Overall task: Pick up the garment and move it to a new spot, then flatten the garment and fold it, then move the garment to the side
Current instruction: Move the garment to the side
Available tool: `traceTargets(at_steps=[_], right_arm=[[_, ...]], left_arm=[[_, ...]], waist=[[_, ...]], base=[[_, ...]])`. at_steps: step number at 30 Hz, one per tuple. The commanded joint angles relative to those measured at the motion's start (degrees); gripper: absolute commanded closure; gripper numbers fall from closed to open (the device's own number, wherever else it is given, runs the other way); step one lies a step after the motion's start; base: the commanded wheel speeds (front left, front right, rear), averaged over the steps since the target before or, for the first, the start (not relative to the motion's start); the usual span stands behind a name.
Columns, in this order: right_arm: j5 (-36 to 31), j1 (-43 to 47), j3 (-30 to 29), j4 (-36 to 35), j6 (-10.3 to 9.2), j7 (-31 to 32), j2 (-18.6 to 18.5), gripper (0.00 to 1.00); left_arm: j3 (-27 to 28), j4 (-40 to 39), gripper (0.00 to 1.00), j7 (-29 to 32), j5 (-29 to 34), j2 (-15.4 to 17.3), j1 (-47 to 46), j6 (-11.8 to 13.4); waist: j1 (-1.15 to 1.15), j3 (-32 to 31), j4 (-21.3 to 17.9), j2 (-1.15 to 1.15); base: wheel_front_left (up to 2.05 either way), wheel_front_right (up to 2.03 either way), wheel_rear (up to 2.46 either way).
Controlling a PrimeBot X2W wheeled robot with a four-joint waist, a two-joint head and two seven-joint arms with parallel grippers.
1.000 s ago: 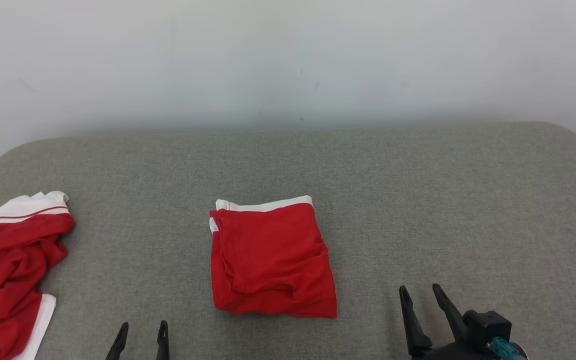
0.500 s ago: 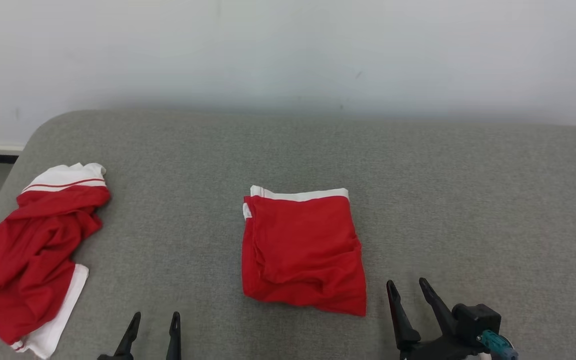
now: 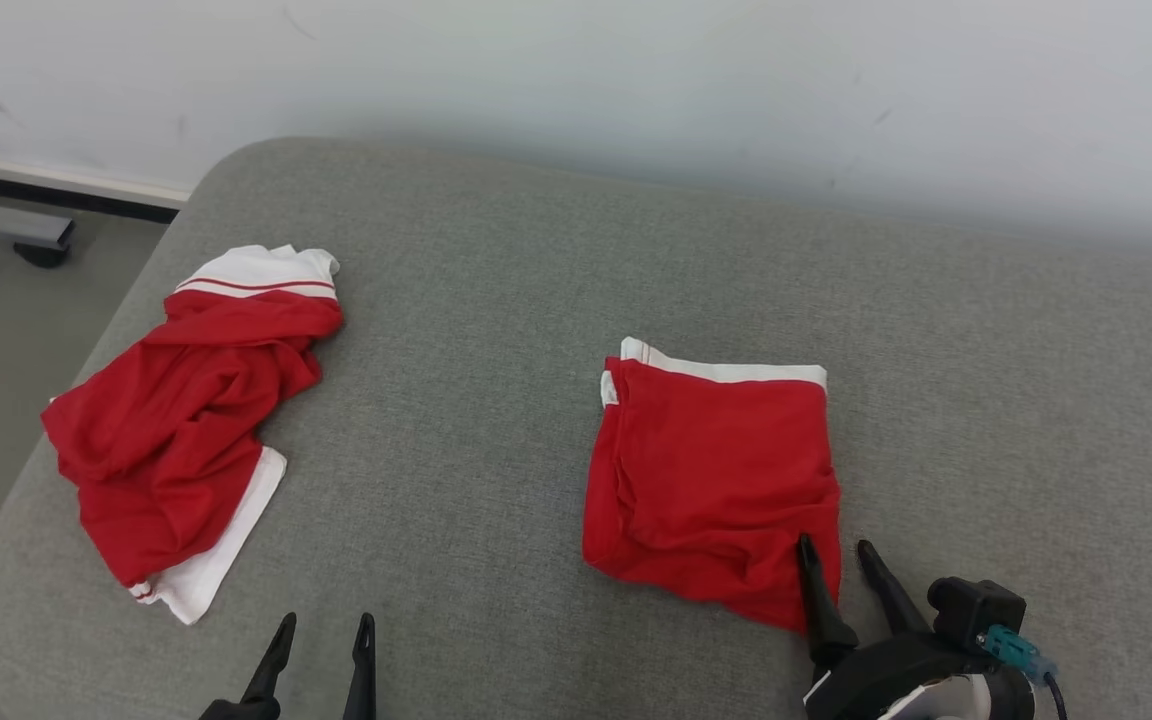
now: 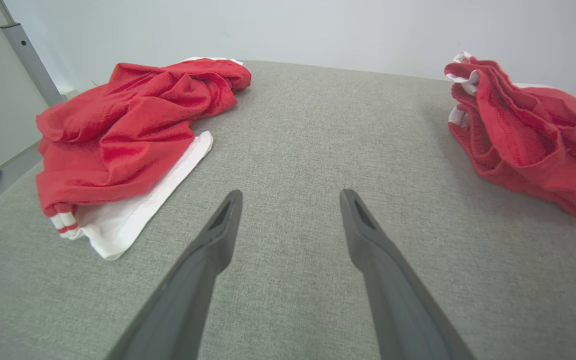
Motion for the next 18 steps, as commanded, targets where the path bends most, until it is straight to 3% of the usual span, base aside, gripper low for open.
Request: traceTargets(at_steps=[1,8,9,10,11,12,18], right_arm=[[-0.3,-1.5,-0.5,1.4,-0.10,0.0,0.1,0.00],[1.2,-4.3,0.9,8.1,-0.09,0.1,0.2,0.00],[1.6,-4.7,1.5,9.2,-0.07,0.1,0.2,0.05],[2.0,-5.0,1.8,10.1,0.00,0.2,0.2,0.50],[1.8,-5.0,2.2,10.9,0.02,0.2,0.3,0.62],[1.6,-5.1,2.4,11.5,0.03,0.2,0.3,1.00],[0.2,-5.8,0.2,11.0,0.03,0.2,0.2,1.00]], left_arm=[[-0.1,-0.1,0.00,-0.2,-0.5,-0.1,-0.9,0.1],[-0.3,-0.1,0.00,-0.2,-0.4,-0.1,-0.5,0.0],[-0.3,0.0,0.00,-0.2,-0.4,-0.1,-0.5,0.0],[-0.3,0.1,0.00,-0.2,-0.3,-0.1,-0.5,0.0],[-0.3,0.1,0.00,-0.2,-0.2,0.0,-0.6,0.0],[-0.3,0.2,0.00,-0.2,-0.2,0.0,-0.6,-0.1],[0.0,0.0,0.00,-0.2,0.1,0.0,-0.5,0.0]], waist=[[0.00,1.4,2.3,0.00],[0.00,1.4,3.4,0.00],[0.00,1.4,3.5,0.00],[0.00,1.3,3.6,0.00],[0.00,1.2,3.6,0.00],[0.00,1.1,3.7,0.00],[0.00,0.9,3.3,0.00]], base=[[0.00,0.00,0.00],[0.00,0.00,0.00],[0.00,0.00,0.00],[0.00,0.00,0.00],[0.00,0.00,0.00],[0.00,0.00,0.00],[0.00,0.00,0.00]])
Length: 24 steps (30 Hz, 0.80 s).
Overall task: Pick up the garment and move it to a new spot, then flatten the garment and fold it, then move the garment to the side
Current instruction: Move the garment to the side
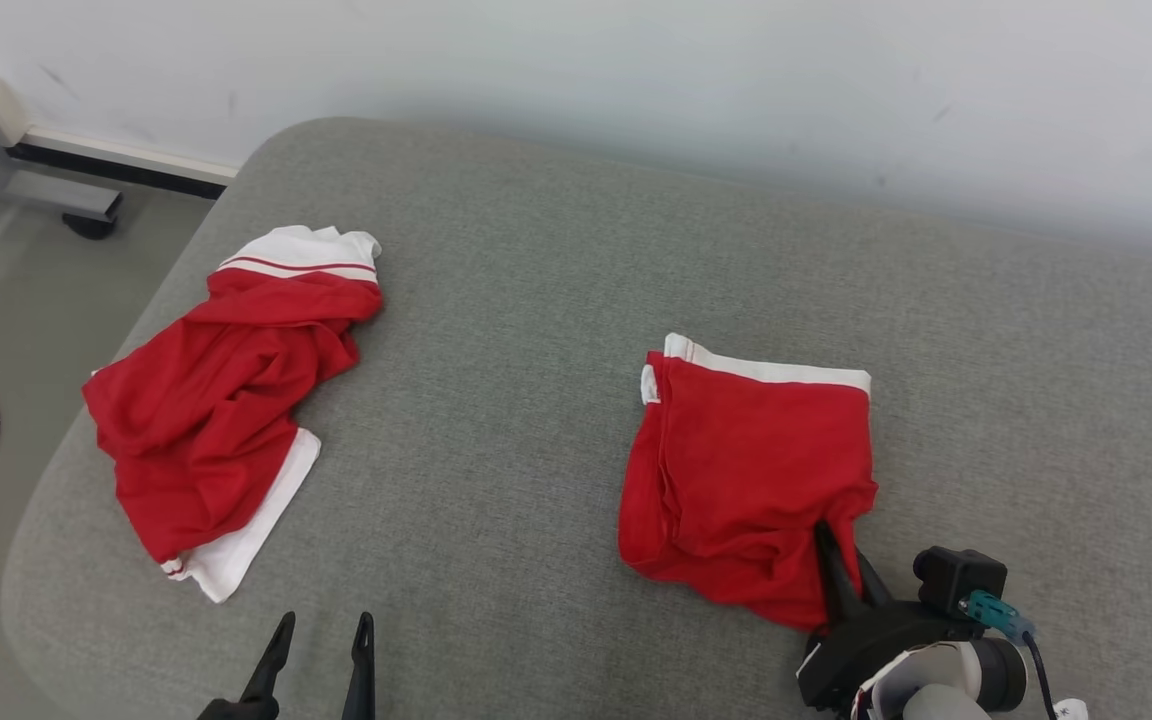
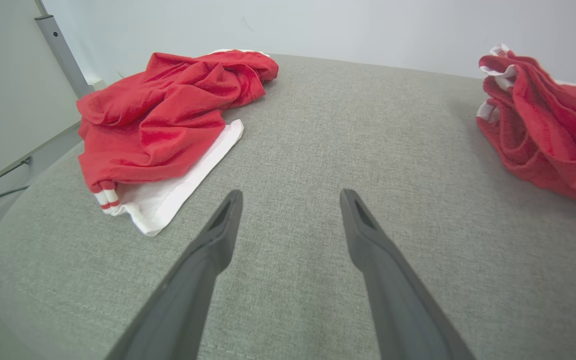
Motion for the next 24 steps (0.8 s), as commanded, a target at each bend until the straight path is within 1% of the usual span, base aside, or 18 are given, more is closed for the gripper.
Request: traceTargets(at_steps=[1,6,10,18,24], right_arm=[[-0.7,0.4,-0.7,0.1,0.18,0.3,0.3,1.00],[-2.2,0.5,-3.5,-1.6,0.12,0.2,0.1,1.00],[-2.6,0.5,-4.4,-2.4,0.12,0.2,0.2,1.00],[-3.8,-1.1,-4.3,-3.0,0.12,0.1,0.1,1.00],[-2.7,-1.7,-3.7,-3.6,0.12,0.2,0.2,1.00]], left_arm=[[0.1,-0.2,0.00,-0.2,-0.1,0.0,-0.3,0.0],[0.7,-0.8,0.00,-0.2,0.3,-0.1,0.3,-0.2],[0.7,-1.1,0.00,-0.2,0.4,0.0,0.1,-0.5],[-2.0,-1.9,0.00,-0.2,-0.4,0.0,-2.8,-0.7],[-3.3,-2.0,0.00,-0.2,-0.3,0.0,-4.7,-0.9]], waist=[[0.00,-0.1,-0.5,0.00],[0.00,-0.7,-3.9,0.00],[0.00,-1.3,-8.6,0.00],[0.00,-0.1,-21.4,0.00],[0.00,0.7,-30.6,0.00]], base=[[0.00,0.00,0.00],[0.00,0.00,0.00],[0.00,0.00,0.00],[0.00,0.00,0.00],[0.00,0.00,0.00]])
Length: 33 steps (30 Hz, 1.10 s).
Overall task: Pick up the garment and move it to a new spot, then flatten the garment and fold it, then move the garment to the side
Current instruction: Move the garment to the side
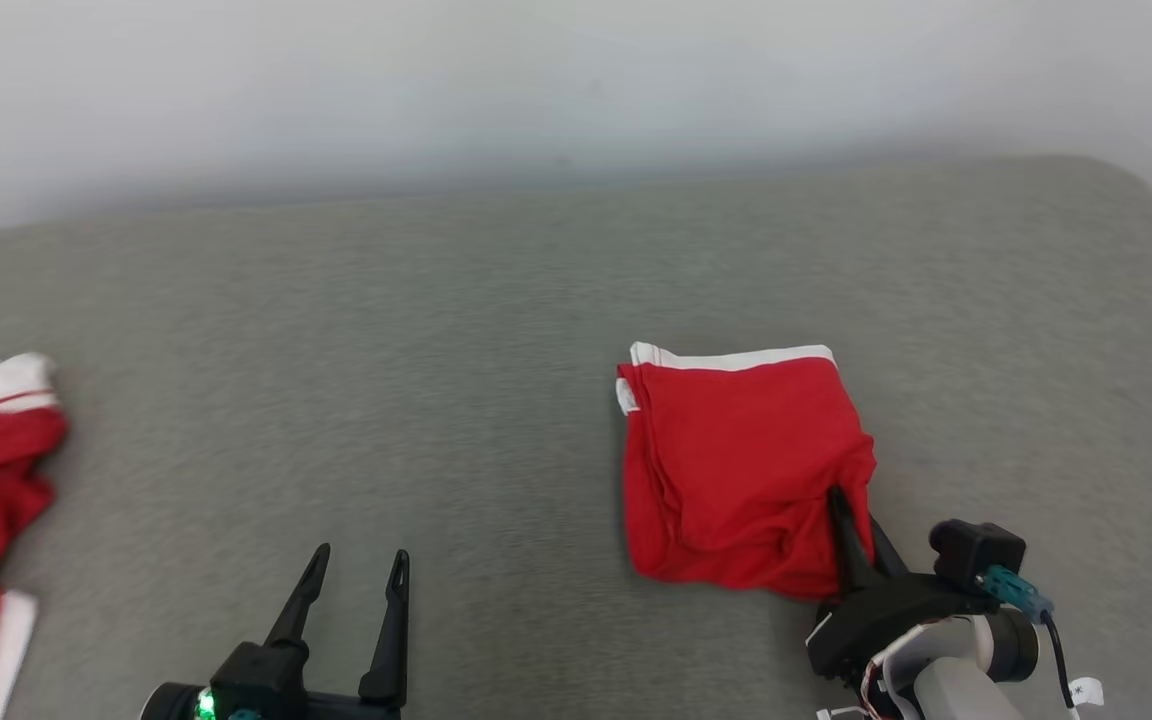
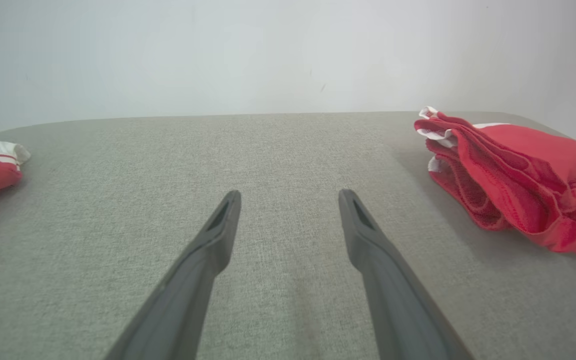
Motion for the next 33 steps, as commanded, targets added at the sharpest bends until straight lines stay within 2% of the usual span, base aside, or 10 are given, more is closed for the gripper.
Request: traceTargets(at_steps=[1,8,17,26,33], right_arm=[[0.6,-0.3,0.0,-0.4,0.06,0.0,0.1,1.00],[1.4,0.0,0.5,-1.2,0.06,0.0,0.1,1.00],[1.6,-2.2,2.8,-1.5,0.06,0.0,0.1,1.00],[-0.2,-5.4,4.3,-0.9,0.06,0.0,-1.2,1.00],[-2.5,-10.3,4.5,2.0,0.06,0.0,-6.2,1.00]], left_arm=[[-0.1,0.2,0.00,-0.2,-0.2,0.0,-0.6,-0.3],[-1.0,0.2,0.00,-0.2,0.3,0.0,-2.0,-0.3],[-3.6,-0.7,0.00,-0.2,0.8,0.9,-2.9,-0.3],[-5.6,-0.7,0.00,-0.2,0.7,2.3,-4.6,-0.3],[-6.3,-0.8,0.00,-0.2,1.2,3.5,-6.5,-0.3]], waist=[[0.00,1.2,-10.5,0.00],[0.00,1.7,-17.8,0.00],[0.00,3.5,-23.3,0.00],[0.00,6.9,-23.3,0.00],[0.00,10.4,-19.8,0.00]], base=[[0.00,0.00,0.00],[0.00,0.00,0.00],[0.00,0.00,0.00],[0.00,0.00,0.00],[0.00,0.00,0.00]])
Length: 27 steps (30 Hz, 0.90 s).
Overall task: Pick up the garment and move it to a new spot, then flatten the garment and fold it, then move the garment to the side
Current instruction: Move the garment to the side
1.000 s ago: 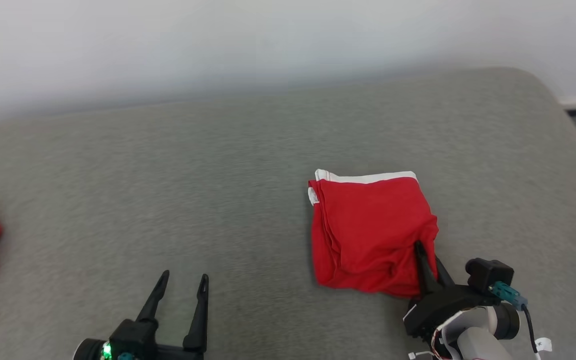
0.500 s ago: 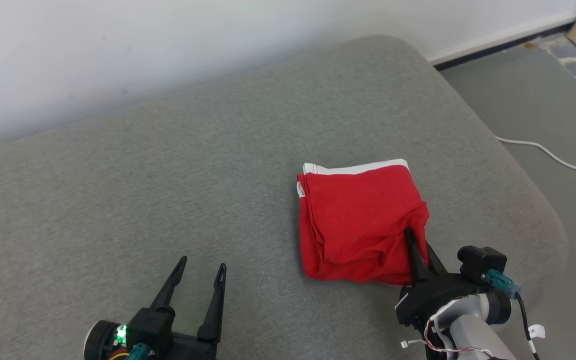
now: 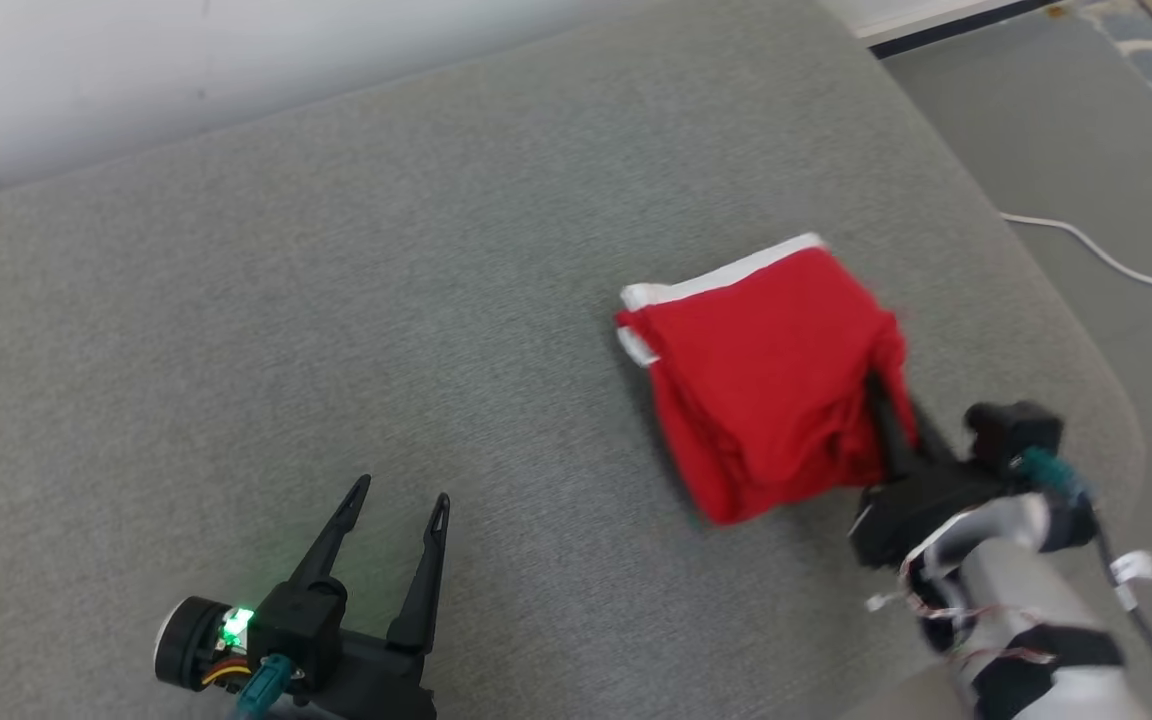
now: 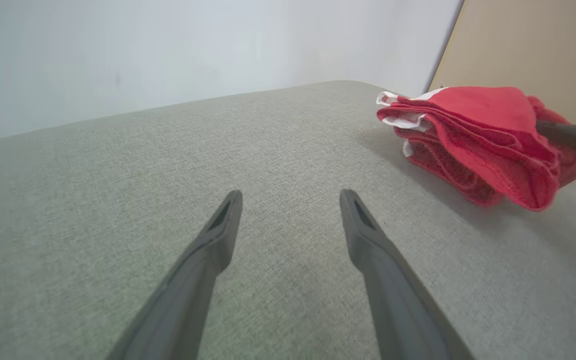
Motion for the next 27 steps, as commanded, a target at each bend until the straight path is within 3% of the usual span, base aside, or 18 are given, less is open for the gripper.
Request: traceTargets(at_steps=[1,12,19,26,27], right_arm=[[-1.0,-2.0,-0.5,0.9,0.06,0.0,-1.6,1.00],[-8.1,-13.9,-7.2,9.8,0.06,0.0,-9.8,1.00],[-17.1,-19.9,-19.5,12.9,0.06,0.0,-14.7,1.00],[-25.9,-21.9,-31.3,13.5,0.06,0.0,-15.9,1.00],[-27.6,-22.0,-33.3,13.6,0.06,0.0,-15.8,0.95]], left_arm=[[0.1,-0.1,0.00,-0.2,0.5,0.6,-0.7,0.1],[0.5,-0.8,0.00,-0.2,2.2,2.3,-3.2,0.1],[0.2,-1.5,0.00,-0.2,3.1,3.6,-4.7,0.1],[0.8,-1.5,0.00,-0.1,3.8,4.7,-4.4,0.1],[0.9,-1.6,0.00,0.0,3.9,4.8,-4.4,0.1]], waist=[[-0.01,2.4,2.6,-0.01],[-0.01,7.4,7.7,-0.01],[-0.01,9.8,10.3,-0.01],[-0.01,11.0,11.2,-0.01],[-0.01,11.1,11.2,-0.01]], base=[[0.00,0.00,0.00],[0.00,0.00,0.00],[0.00,0.00,0.00],[0.00,0.00,0.00],[0.00,0.00,0.00]])
